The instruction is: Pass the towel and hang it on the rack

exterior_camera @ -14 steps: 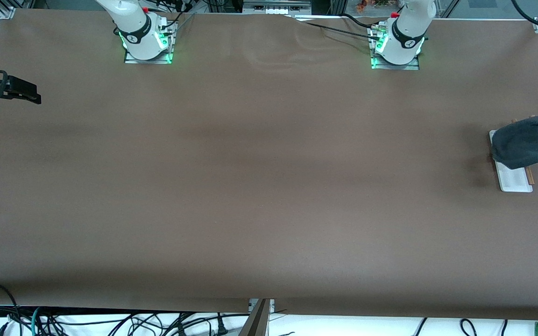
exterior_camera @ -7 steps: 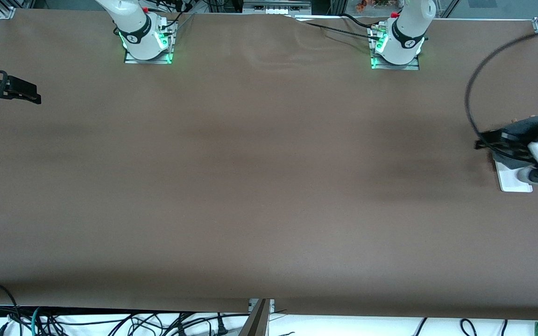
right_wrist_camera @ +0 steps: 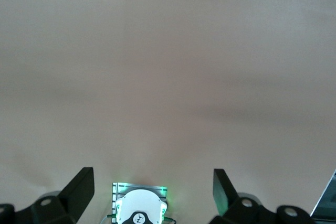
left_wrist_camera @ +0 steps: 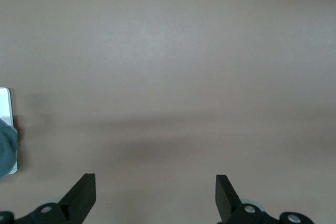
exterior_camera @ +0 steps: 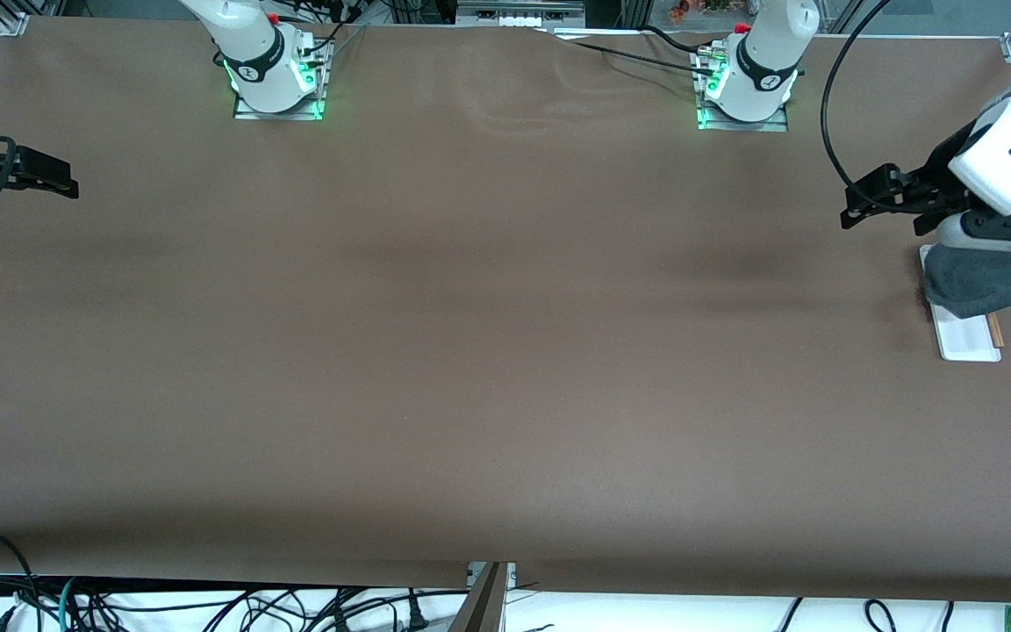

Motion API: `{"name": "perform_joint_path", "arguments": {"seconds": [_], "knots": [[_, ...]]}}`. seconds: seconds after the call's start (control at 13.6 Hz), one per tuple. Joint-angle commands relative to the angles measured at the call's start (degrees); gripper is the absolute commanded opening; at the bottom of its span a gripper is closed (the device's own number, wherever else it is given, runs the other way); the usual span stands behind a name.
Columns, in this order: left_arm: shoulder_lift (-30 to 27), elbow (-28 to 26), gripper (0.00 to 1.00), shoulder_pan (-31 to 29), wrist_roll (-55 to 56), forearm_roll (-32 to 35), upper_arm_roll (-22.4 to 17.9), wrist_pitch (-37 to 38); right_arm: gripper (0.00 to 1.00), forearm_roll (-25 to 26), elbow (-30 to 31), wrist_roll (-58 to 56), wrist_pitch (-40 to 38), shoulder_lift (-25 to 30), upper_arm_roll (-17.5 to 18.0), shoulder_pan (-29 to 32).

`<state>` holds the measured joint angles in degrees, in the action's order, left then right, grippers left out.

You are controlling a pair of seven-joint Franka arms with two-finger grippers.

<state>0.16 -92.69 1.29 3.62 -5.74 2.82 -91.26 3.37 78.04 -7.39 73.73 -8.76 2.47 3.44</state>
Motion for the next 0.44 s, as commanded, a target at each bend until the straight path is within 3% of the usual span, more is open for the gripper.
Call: {"name": "perform_joint_path", "arguments": {"seconds": [0.0, 0.37], "knots": [[-2.88, -6.52, 1.00, -0.76, -1.25, 0.19, -0.01, -2.96, 1.00, 0.67, -1.13, -0.52, -0.17, -0.38, 0.34, 0.33], [-4.47, -7.59, 1.00, -1.38, -0.45, 4.49, -0.01, -3.05, 1.00, 0.59, -1.13, -0.52, -0.26, -0.38, 0.34, 0.33]]}}
